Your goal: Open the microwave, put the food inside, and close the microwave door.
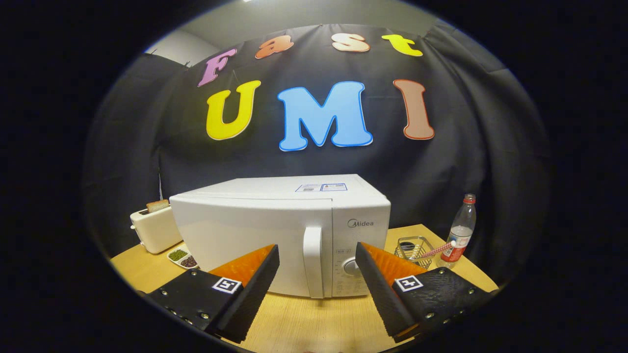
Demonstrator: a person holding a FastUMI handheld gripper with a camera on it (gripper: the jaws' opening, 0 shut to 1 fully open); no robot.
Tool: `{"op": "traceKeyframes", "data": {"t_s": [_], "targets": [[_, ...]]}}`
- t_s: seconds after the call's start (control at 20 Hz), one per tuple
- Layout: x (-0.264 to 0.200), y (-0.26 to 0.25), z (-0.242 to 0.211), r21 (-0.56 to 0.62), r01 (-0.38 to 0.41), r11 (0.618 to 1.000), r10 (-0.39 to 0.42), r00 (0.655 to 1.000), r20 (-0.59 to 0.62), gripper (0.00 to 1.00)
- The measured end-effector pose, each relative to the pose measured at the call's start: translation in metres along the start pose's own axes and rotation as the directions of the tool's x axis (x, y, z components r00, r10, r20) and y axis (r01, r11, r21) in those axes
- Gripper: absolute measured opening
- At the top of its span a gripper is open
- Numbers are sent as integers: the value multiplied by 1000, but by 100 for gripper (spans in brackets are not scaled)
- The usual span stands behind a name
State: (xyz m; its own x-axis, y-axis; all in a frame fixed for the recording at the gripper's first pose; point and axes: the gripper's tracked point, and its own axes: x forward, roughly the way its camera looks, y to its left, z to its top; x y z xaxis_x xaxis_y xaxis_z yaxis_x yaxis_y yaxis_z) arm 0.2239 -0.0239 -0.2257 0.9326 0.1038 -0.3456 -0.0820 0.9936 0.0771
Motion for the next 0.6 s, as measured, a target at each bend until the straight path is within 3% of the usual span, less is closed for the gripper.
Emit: {"op": "traceKeyframes", "data": {"t_s": [0.15, 0.3, 0.4, 0.45, 0.55, 0.6], "targets": [[20, -3, -16, 7, 12, 1000, -11, 999, -43, 98], [35, -5, -32, 12, 20, 1000, -19, 996, -90, 90], [42, -6, -42, 16, 25, 1000, -22, 992, -120, 75], [42, -3, -43, 24, 18, 1000, -15, 992, -127, 59], [48, 3, -45, 20, 6, 1000, -4, 992, -127, 55], [46, 4, -43, -3, 21, 1000, -21, 992, -123, 42]]}}
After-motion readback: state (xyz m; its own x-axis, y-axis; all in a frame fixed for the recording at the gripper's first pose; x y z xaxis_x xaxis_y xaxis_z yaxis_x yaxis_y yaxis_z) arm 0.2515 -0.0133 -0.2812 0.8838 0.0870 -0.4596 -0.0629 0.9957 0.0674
